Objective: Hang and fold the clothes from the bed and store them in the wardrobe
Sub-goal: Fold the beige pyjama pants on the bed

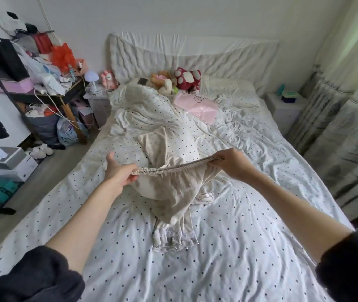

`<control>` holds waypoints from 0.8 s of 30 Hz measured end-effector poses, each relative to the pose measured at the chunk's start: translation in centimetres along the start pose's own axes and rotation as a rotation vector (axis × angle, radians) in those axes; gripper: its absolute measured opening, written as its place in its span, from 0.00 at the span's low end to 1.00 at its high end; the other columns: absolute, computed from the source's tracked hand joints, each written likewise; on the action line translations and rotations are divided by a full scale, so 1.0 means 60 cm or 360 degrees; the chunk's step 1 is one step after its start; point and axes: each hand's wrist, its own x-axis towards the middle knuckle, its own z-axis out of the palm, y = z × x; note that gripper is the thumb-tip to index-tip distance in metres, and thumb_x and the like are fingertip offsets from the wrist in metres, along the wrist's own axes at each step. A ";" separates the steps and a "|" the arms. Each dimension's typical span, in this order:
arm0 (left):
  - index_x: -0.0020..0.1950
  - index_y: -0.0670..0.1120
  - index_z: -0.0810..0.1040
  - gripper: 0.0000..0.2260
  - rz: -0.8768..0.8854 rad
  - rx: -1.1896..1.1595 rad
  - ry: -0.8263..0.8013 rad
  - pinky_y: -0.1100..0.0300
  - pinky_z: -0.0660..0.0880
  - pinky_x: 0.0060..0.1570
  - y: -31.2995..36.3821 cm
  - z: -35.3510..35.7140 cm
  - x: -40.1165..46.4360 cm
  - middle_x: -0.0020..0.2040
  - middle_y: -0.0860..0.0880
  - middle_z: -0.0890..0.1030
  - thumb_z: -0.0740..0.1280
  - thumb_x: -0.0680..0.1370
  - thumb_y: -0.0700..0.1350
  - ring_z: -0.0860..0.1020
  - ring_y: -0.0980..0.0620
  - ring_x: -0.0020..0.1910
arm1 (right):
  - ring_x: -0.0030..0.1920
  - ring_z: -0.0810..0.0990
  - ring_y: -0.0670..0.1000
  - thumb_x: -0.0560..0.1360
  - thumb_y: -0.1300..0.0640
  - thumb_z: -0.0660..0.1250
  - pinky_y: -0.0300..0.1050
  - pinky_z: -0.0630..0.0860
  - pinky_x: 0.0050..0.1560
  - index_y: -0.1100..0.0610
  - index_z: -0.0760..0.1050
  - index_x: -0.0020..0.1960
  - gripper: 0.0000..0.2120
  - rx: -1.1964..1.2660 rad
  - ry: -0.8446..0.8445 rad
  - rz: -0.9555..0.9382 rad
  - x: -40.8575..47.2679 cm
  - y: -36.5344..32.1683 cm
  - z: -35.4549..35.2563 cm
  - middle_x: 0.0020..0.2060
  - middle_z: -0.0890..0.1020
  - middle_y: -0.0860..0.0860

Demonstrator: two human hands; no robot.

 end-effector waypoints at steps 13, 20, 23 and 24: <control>0.48 0.42 0.81 0.04 0.1449 0.1008 0.0331 0.64 0.61 0.32 0.232 -0.046 -0.034 0.38 0.52 0.73 0.69 0.75 0.41 0.70 0.54 0.37 | 0.30 0.71 0.51 0.72 0.65 0.62 0.39 0.65 0.27 0.62 0.81 0.42 0.09 -0.0024 0.0726 0.0023 0.093 -0.128 -0.192 0.30 0.77 0.54; 0.40 0.46 0.74 0.09 0.1810 0.0492 0.0509 0.68 0.59 0.25 0.434 -0.085 -0.122 0.32 0.50 0.72 0.65 0.79 0.46 0.66 0.54 0.28 | 0.23 0.77 0.39 0.70 0.62 0.69 0.34 0.76 0.34 0.65 0.81 0.42 0.05 0.0627 0.1119 -0.0134 0.087 -0.228 -0.361 0.19 0.77 0.44; 0.37 0.40 0.73 0.13 0.1950 0.0339 0.0542 0.58 0.60 0.30 0.494 -0.101 -0.162 0.31 0.44 0.71 0.65 0.78 0.47 0.66 0.49 0.31 | 0.38 0.82 0.53 0.71 0.63 0.68 0.48 0.78 0.47 0.67 0.80 0.45 0.07 0.0753 0.1254 -0.0315 0.063 -0.258 -0.412 0.36 0.84 0.59; 0.35 0.39 0.71 0.15 0.2003 0.0311 0.0549 0.57 0.59 0.30 0.508 -0.103 -0.174 0.30 0.44 0.69 0.65 0.78 0.47 0.65 0.48 0.32 | 0.39 0.80 0.55 0.71 0.64 0.67 0.50 0.77 0.47 0.67 0.79 0.45 0.07 0.0746 0.1302 -0.0361 0.052 -0.265 -0.427 0.38 0.83 0.62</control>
